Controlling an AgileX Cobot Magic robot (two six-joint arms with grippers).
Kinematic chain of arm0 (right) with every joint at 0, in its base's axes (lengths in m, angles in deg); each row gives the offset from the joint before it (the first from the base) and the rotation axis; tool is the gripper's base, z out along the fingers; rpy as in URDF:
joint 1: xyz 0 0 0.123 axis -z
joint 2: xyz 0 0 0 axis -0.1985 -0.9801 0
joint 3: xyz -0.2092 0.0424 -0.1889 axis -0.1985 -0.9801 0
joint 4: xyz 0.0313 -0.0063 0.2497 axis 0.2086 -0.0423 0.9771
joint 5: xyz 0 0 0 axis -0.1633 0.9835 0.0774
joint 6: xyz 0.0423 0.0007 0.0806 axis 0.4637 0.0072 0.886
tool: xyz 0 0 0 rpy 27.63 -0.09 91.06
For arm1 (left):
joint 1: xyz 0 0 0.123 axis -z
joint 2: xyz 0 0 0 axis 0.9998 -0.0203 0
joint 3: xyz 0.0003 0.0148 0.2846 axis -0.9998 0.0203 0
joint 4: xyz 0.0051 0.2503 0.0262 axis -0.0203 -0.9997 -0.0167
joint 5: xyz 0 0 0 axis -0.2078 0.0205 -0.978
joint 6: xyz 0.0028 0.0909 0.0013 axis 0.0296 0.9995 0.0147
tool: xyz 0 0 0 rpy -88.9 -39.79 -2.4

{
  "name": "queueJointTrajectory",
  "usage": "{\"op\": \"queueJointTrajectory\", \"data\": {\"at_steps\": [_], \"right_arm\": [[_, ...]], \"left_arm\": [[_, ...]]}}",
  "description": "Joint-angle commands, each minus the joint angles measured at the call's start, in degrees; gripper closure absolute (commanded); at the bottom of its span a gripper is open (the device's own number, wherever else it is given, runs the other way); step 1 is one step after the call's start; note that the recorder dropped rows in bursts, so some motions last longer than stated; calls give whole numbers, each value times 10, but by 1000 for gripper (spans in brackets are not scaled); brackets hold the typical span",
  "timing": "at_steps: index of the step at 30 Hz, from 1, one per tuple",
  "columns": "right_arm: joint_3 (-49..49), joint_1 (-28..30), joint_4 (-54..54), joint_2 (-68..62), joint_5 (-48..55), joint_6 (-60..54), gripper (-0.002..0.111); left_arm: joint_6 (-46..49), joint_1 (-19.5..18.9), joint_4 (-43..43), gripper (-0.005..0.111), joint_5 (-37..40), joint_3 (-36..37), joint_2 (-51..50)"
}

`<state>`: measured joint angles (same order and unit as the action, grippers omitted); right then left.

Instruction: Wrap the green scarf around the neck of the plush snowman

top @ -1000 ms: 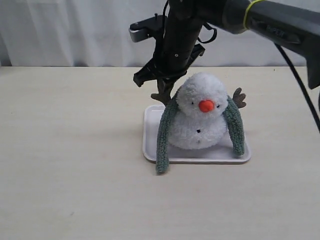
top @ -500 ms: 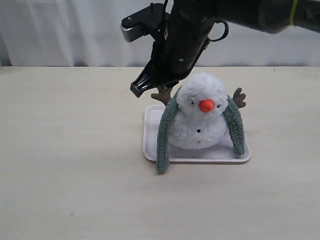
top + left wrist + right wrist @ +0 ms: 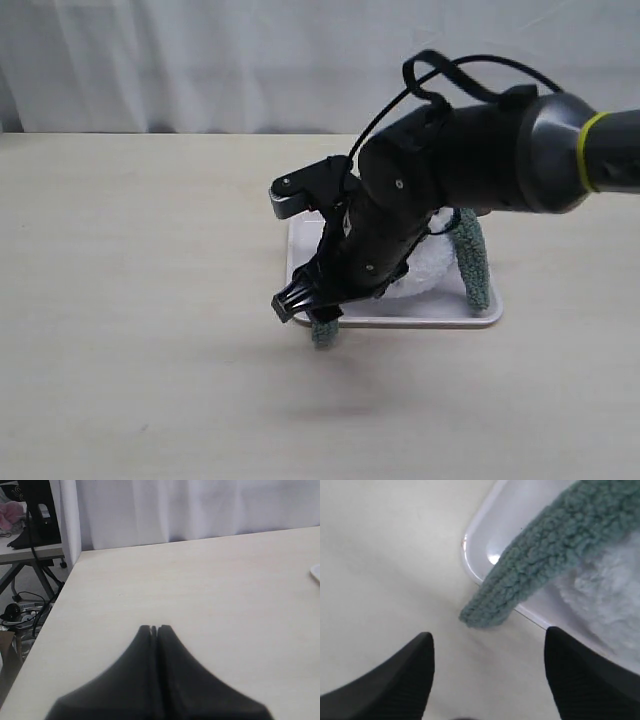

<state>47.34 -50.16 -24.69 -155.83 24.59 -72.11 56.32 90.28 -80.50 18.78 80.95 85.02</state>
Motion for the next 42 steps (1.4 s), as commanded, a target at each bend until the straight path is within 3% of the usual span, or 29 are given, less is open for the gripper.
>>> {"op": "queueJointTrajectory", "data": {"at_steps": [1, 8, 17, 19, 23, 25, 34, 42], "right_arm": [[-16, 1, 13, -25, -62, 17, 47], [-16, 1, 30, -71, -135, 18, 48], [-16, 13, 25, -103, -137, 18, 55], [-15, 13, 23, -103, -137, 18, 64], [-9, 13, 23, -100, -131, -1, 96], [-9, 12, 23, -93, -130, -12, 104], [-9, 12, 12, -30, -23, -64, 104], [-9, 12, -141, -14, 126, -46, 104]], "left_arm": [[0, -1, 2, 107, -6, 2, 2], [0, -1, 2, 107, -6, 2, 2], [0, -1, 2, 107, -6, 2, 2], [0, -1, 2, 107, -6, 2, 2], [0, -1, 2, 107, -6, 2, 2], [0, -1, 2, 107, -6, 2, 2], [0, -1, 2, 107, -6, 2, 2], [0, -1, 2, 107, -6, 2, 2]]}}
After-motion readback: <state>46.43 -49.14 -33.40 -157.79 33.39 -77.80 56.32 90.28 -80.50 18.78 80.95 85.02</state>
